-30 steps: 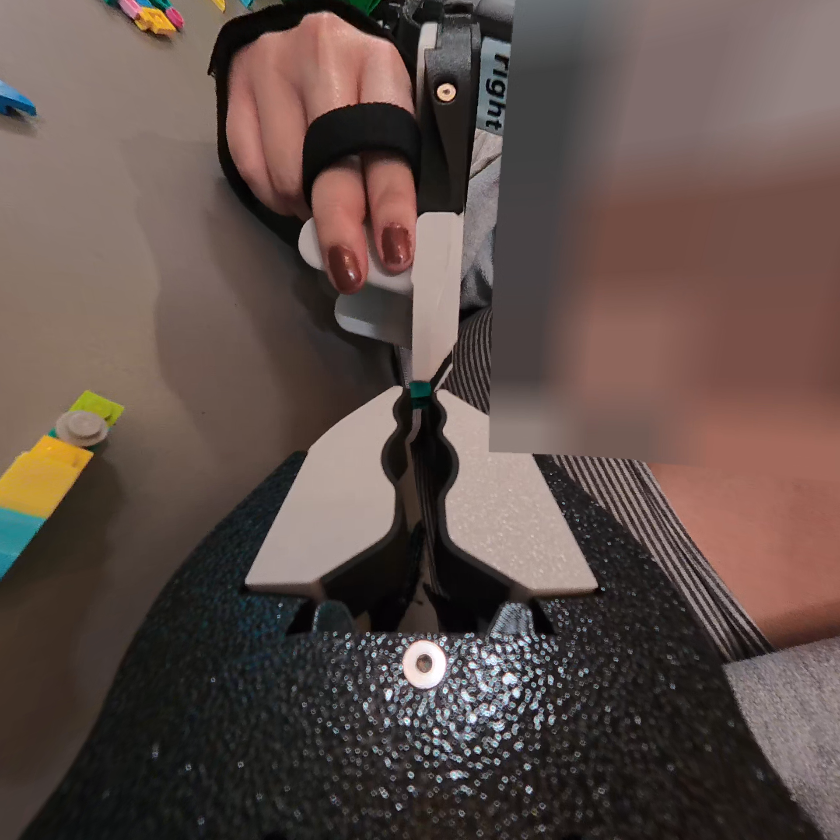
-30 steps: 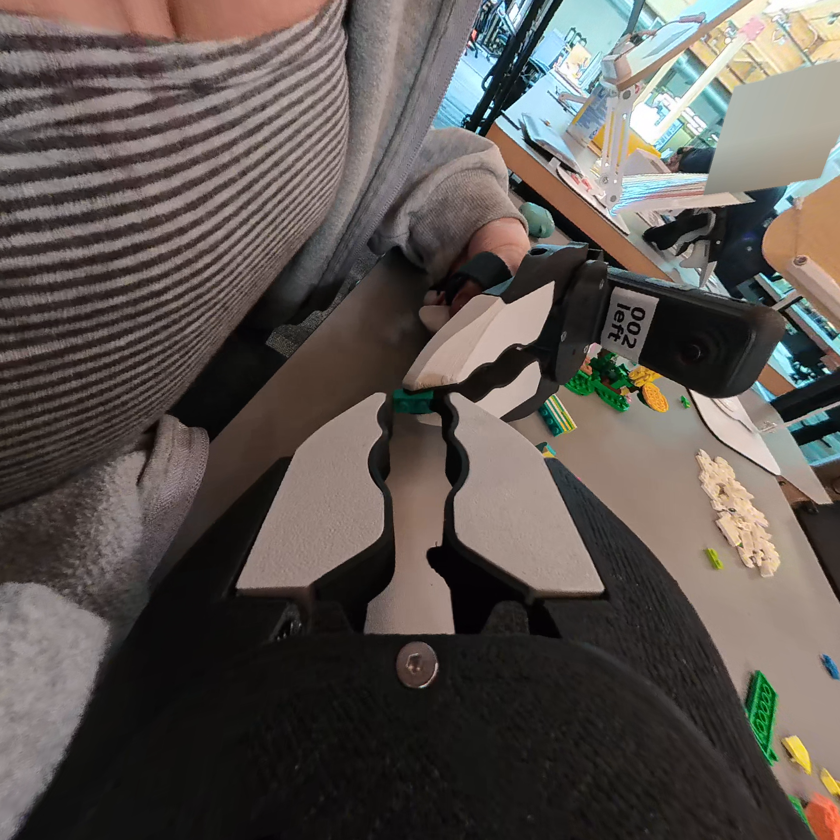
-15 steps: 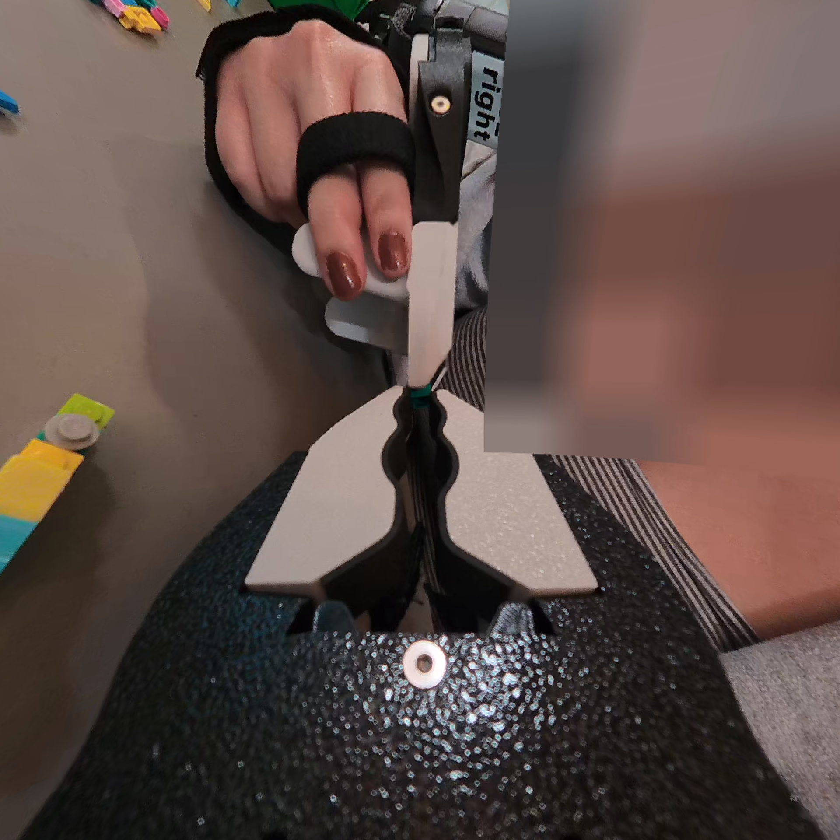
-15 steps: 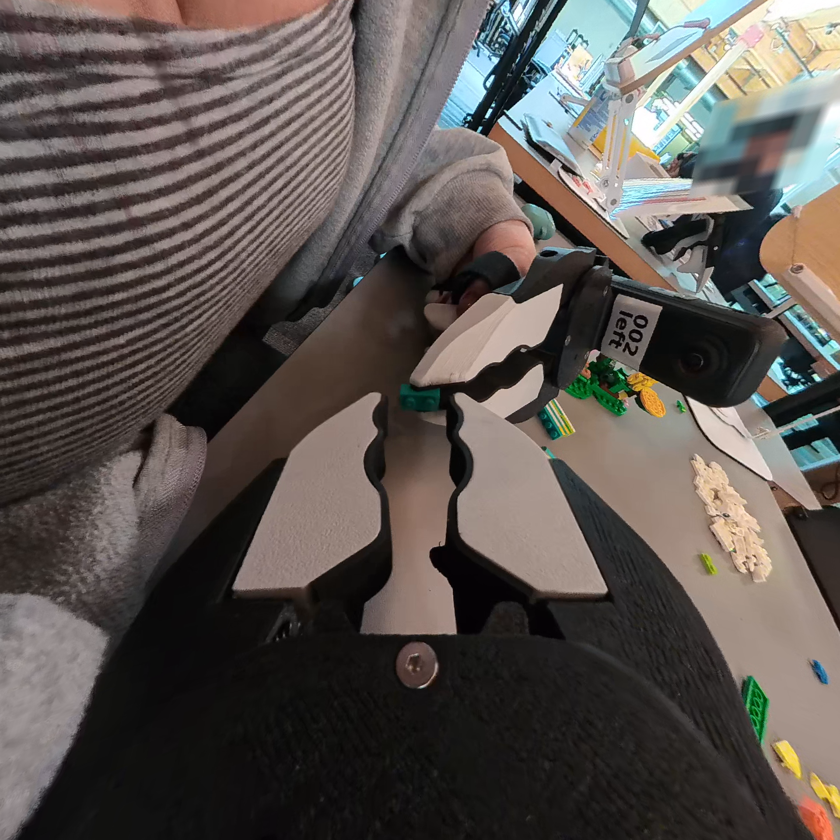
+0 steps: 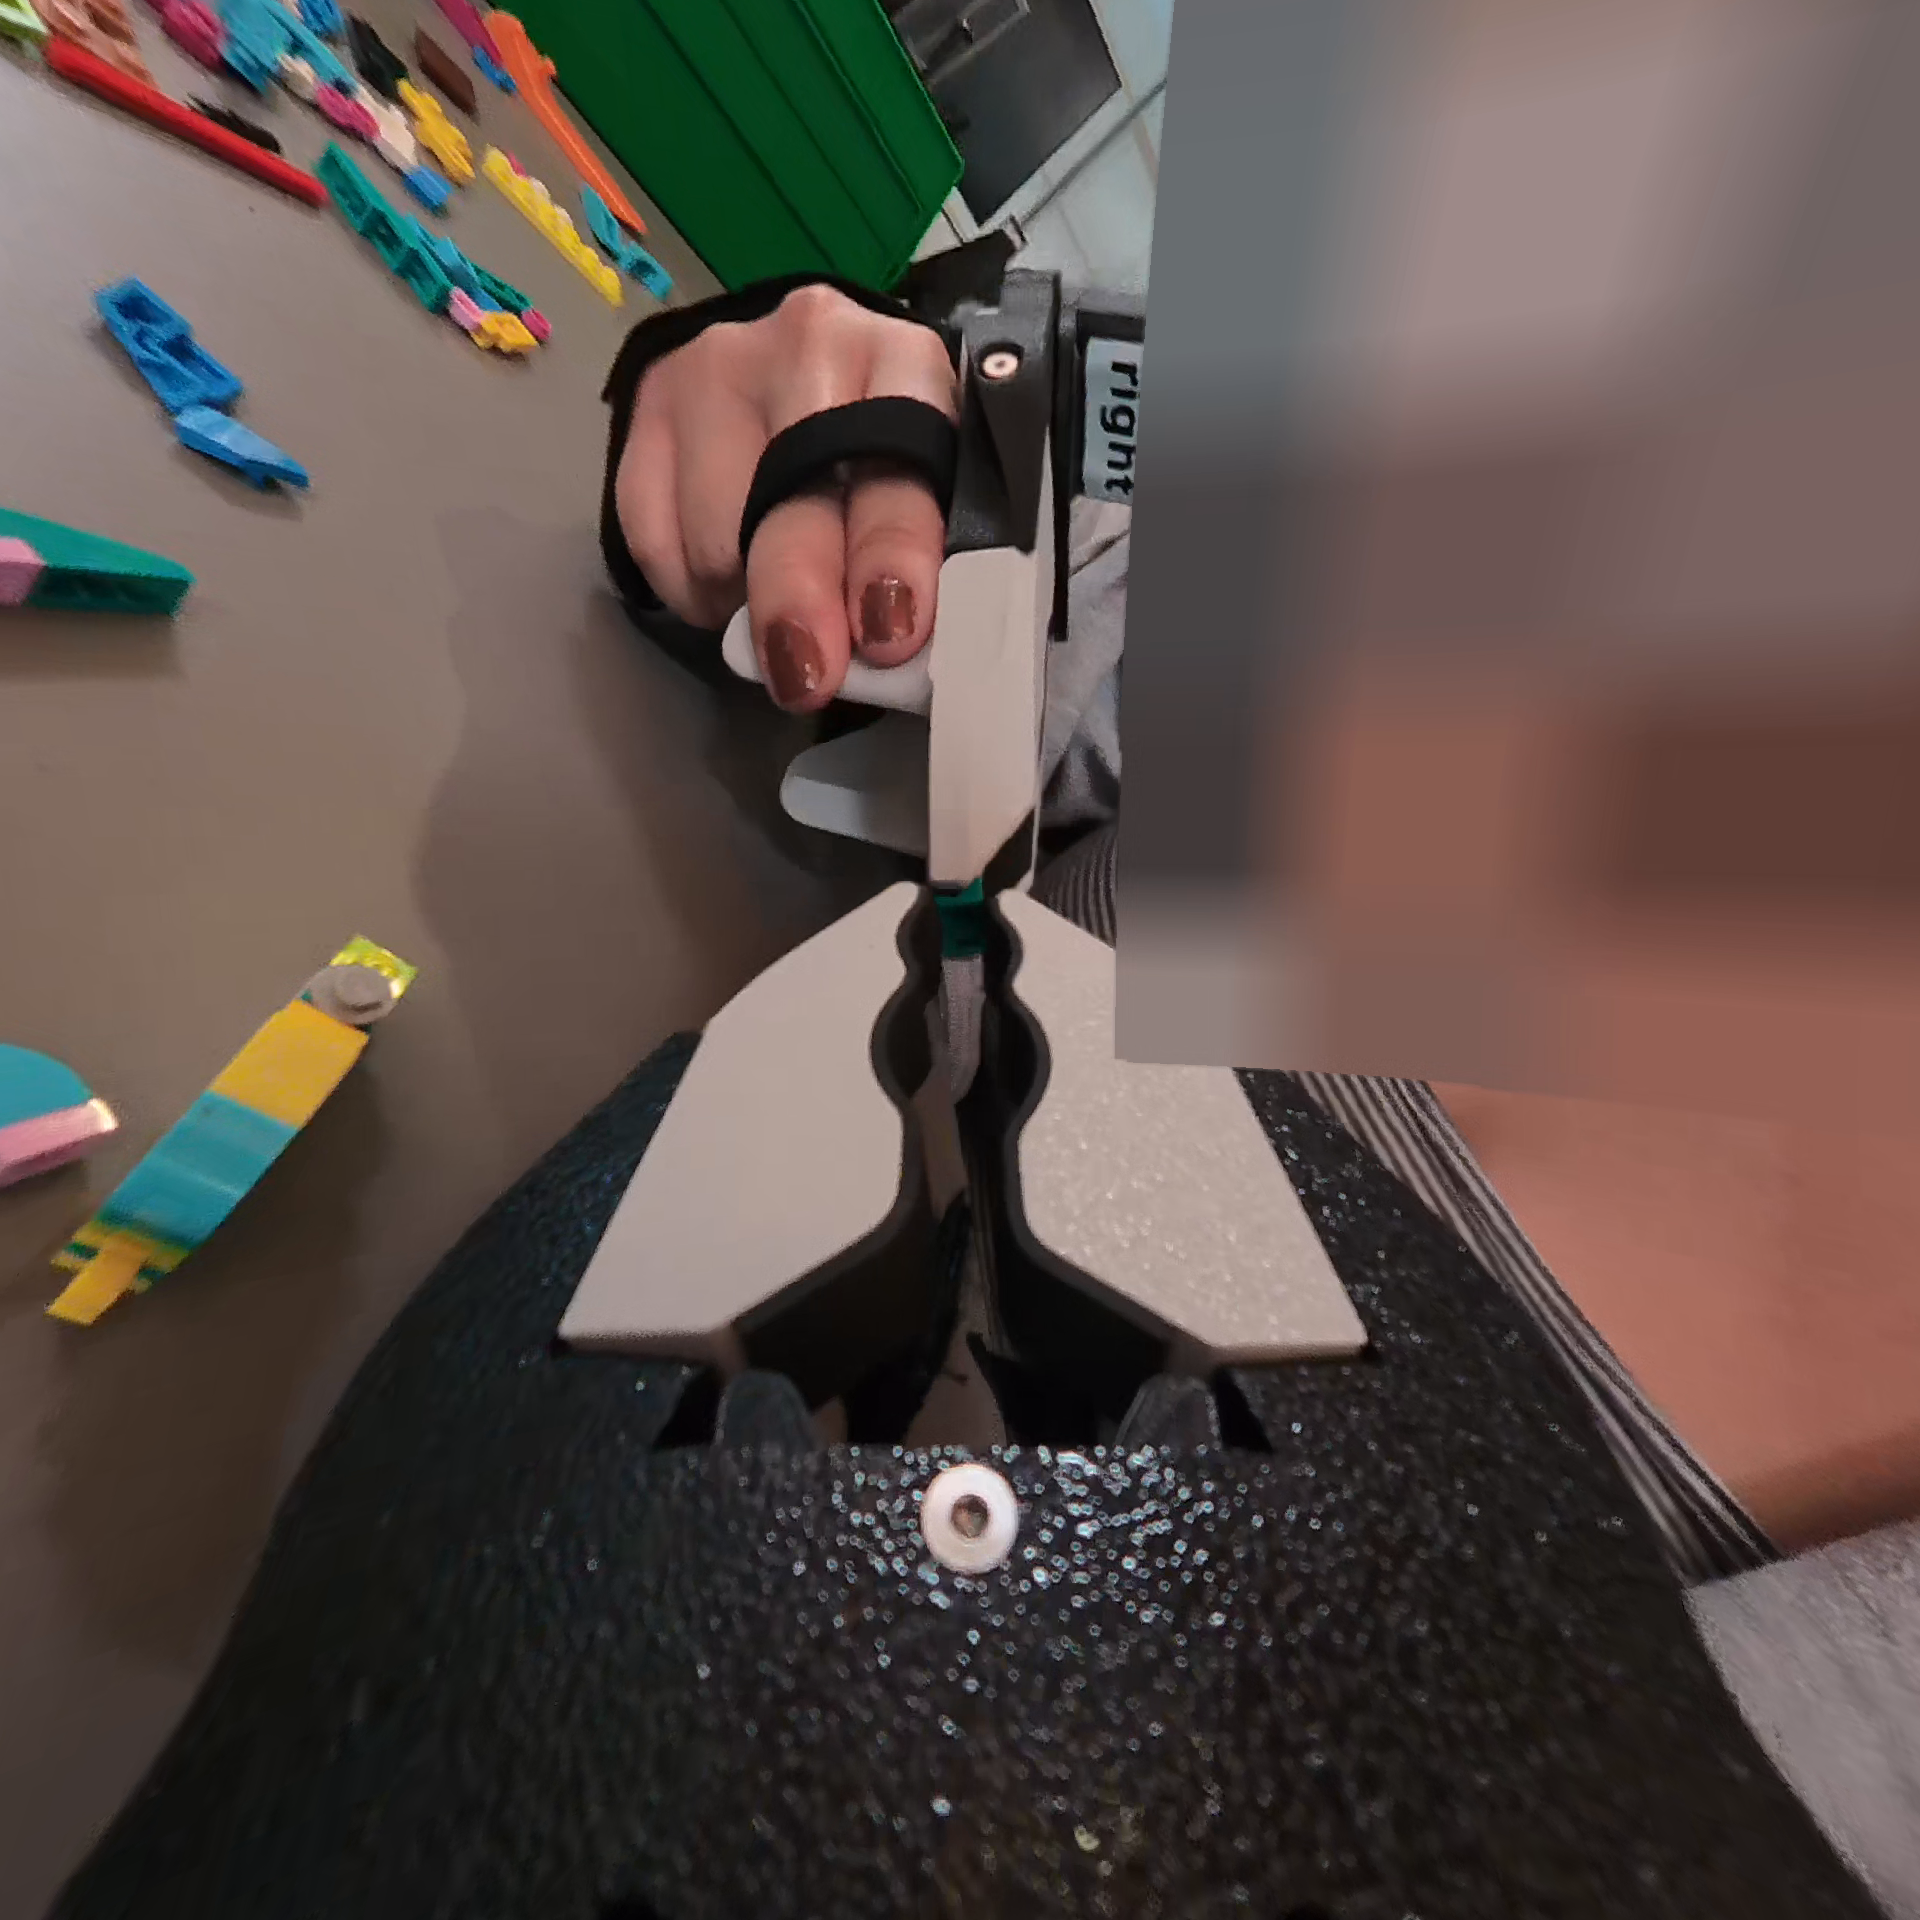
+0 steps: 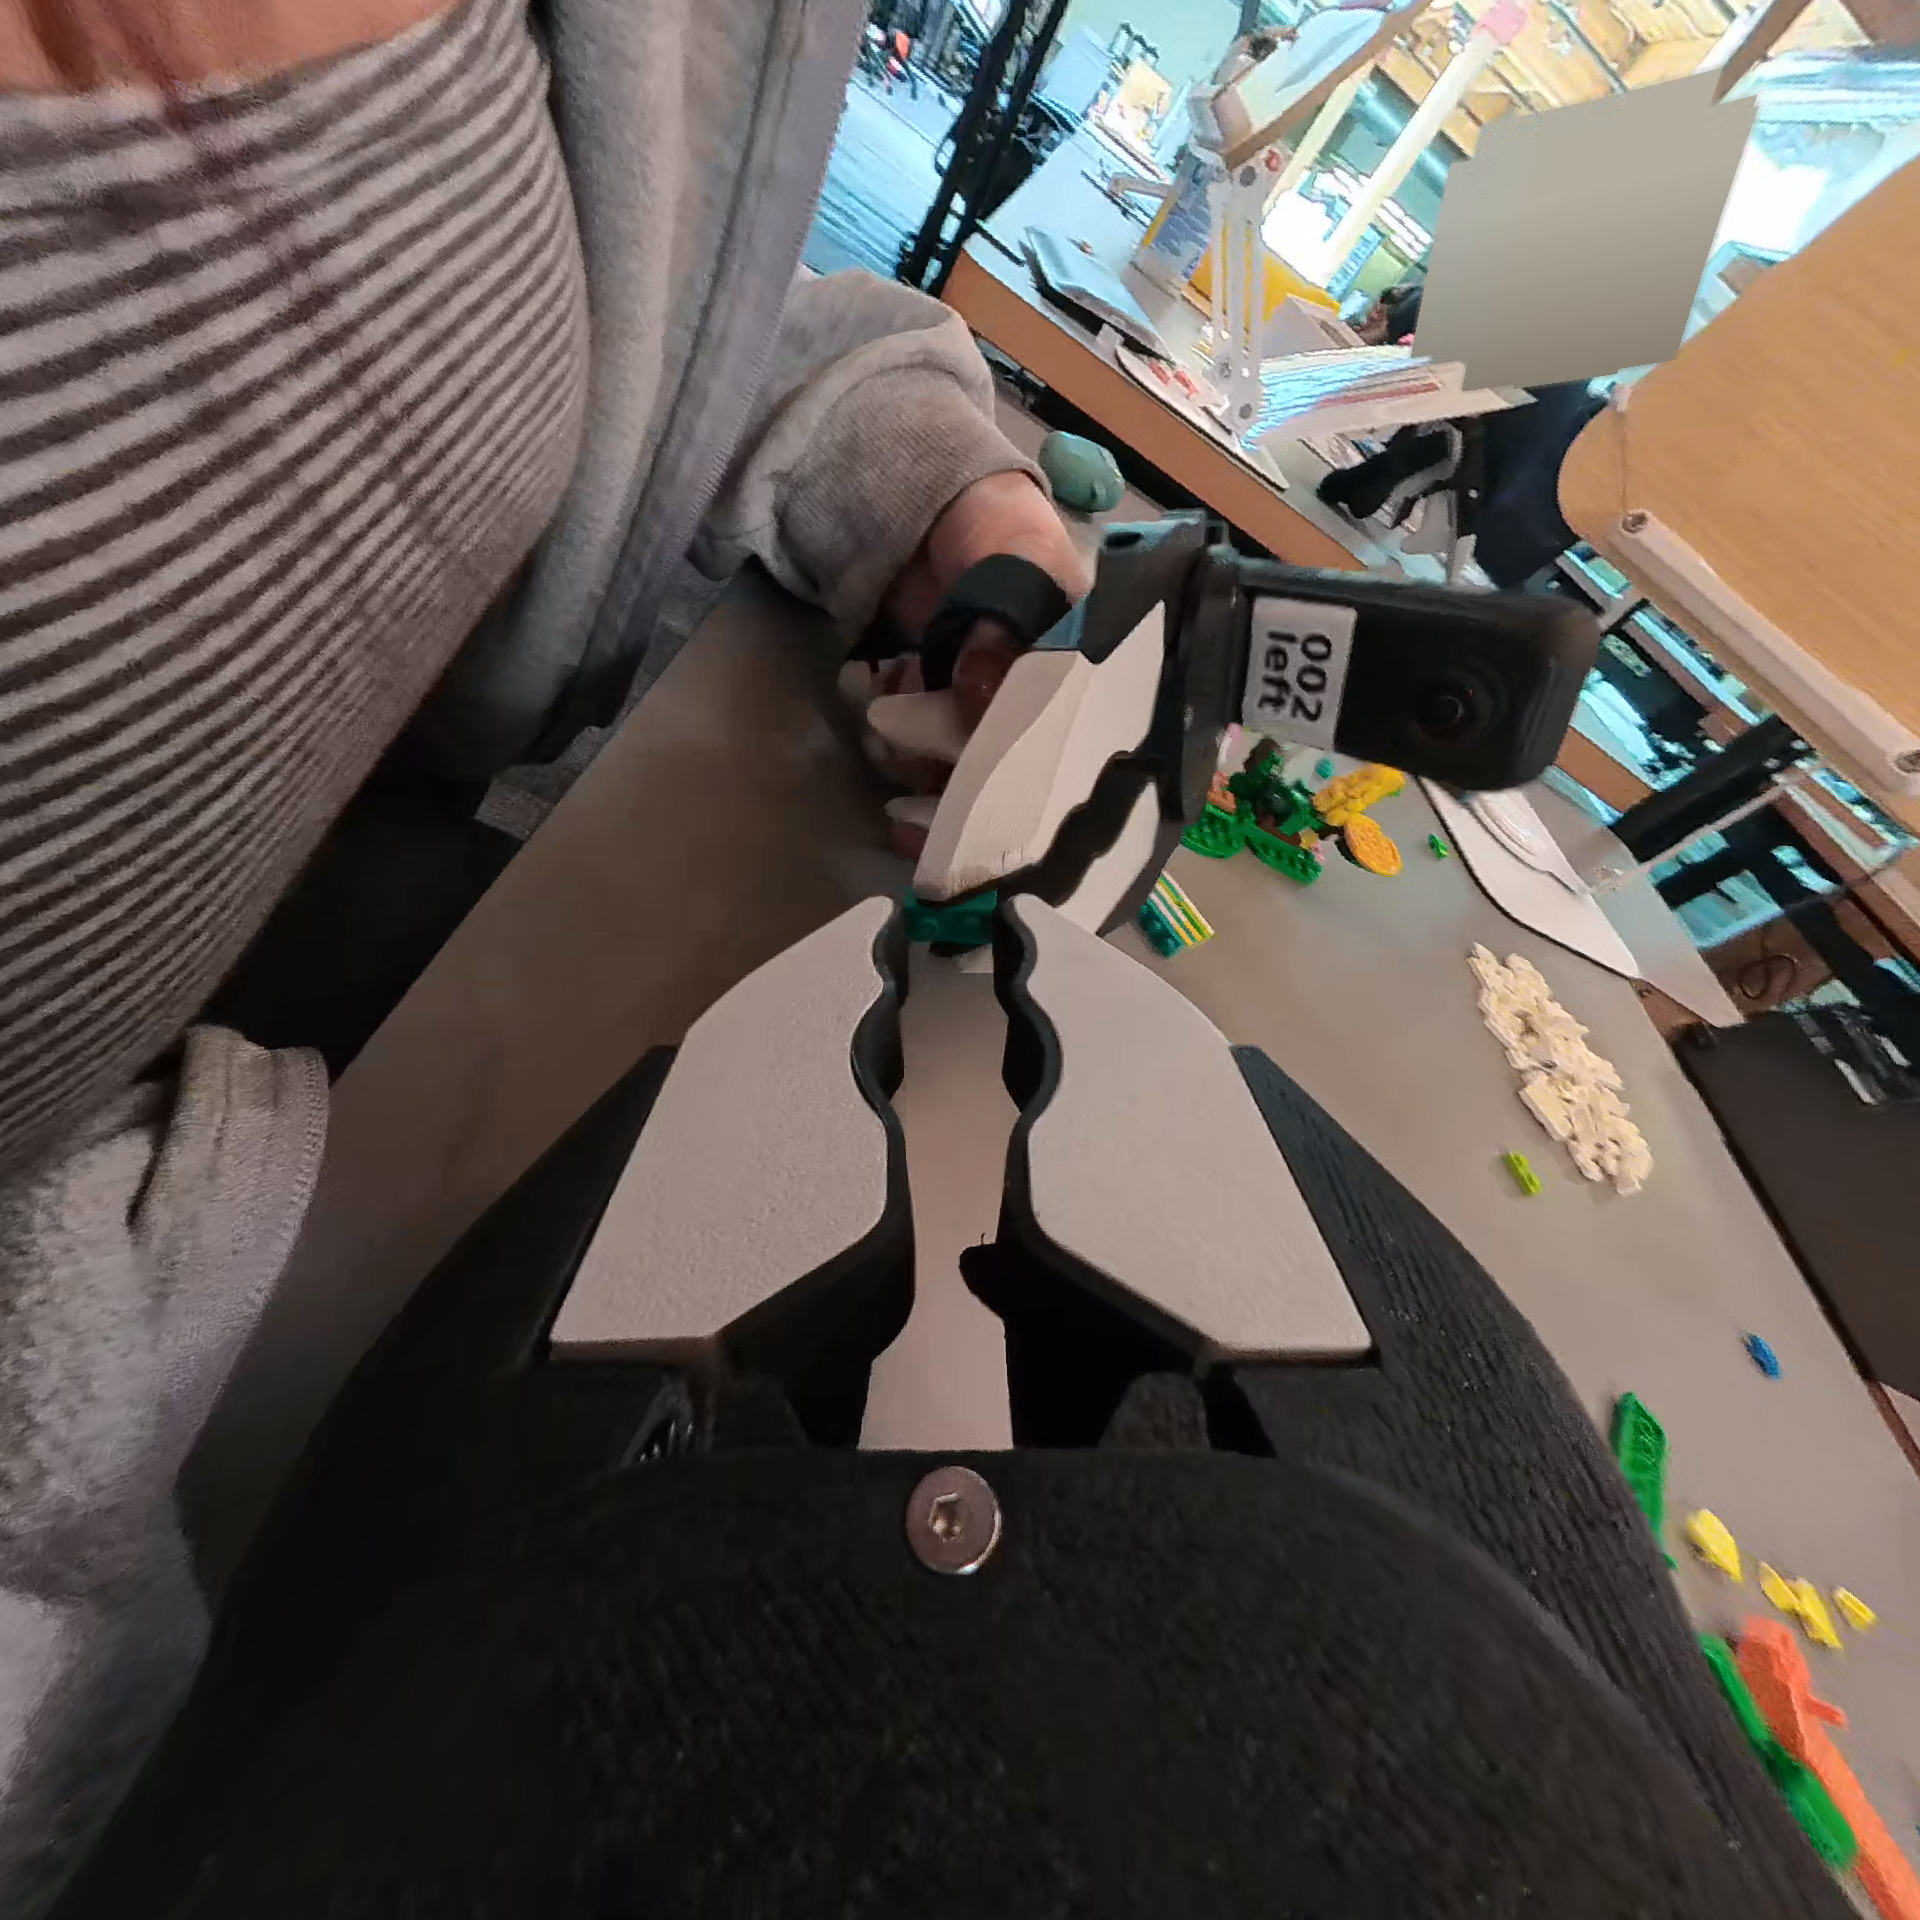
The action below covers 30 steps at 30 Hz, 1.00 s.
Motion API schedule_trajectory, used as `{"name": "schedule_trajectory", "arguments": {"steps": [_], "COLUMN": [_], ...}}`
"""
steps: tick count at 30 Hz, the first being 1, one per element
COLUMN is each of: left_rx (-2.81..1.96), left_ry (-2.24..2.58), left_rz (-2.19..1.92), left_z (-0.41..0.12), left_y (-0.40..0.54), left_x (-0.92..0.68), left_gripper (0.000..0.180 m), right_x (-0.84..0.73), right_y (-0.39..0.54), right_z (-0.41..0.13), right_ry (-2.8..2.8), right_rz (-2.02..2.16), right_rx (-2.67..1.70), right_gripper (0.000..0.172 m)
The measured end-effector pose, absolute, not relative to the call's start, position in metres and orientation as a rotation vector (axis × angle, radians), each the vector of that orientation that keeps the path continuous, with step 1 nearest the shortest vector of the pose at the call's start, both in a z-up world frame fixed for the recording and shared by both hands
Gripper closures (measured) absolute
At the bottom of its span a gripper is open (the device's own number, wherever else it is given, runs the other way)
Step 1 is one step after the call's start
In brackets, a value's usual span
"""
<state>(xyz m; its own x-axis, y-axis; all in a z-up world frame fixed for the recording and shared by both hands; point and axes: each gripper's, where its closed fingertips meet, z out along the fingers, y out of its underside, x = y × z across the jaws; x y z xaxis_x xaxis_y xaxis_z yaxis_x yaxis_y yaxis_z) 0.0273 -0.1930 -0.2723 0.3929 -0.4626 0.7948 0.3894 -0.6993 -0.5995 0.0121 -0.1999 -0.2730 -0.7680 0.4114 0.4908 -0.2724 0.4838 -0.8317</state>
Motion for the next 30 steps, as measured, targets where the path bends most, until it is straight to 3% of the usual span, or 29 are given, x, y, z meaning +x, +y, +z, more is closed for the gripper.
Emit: {"name": "schedule_trajectory", "arguments": {"steps": [1, 30], "left_rx": [-1.884, -1.899], "left_ry": [0.070, 0.105], "left_rz": [-1.382, -1.377], "left_z": [-0.273, -0.274], "left_y": [-0.193, -0.197], "left_x": [0.027, 0.033], "left_gripper": [0.172, 0.173], "right_x": [0.011, 0.021], "right_y": [-0.199, -0.204], "right_z": [-0.273, -0.272], "right_ry": [-2.057, -2.059], "right_rz": [1.299, 1.307], "right_rx": [-0.116, -0.098], "right_gripper": [0.158, 0.158]}}
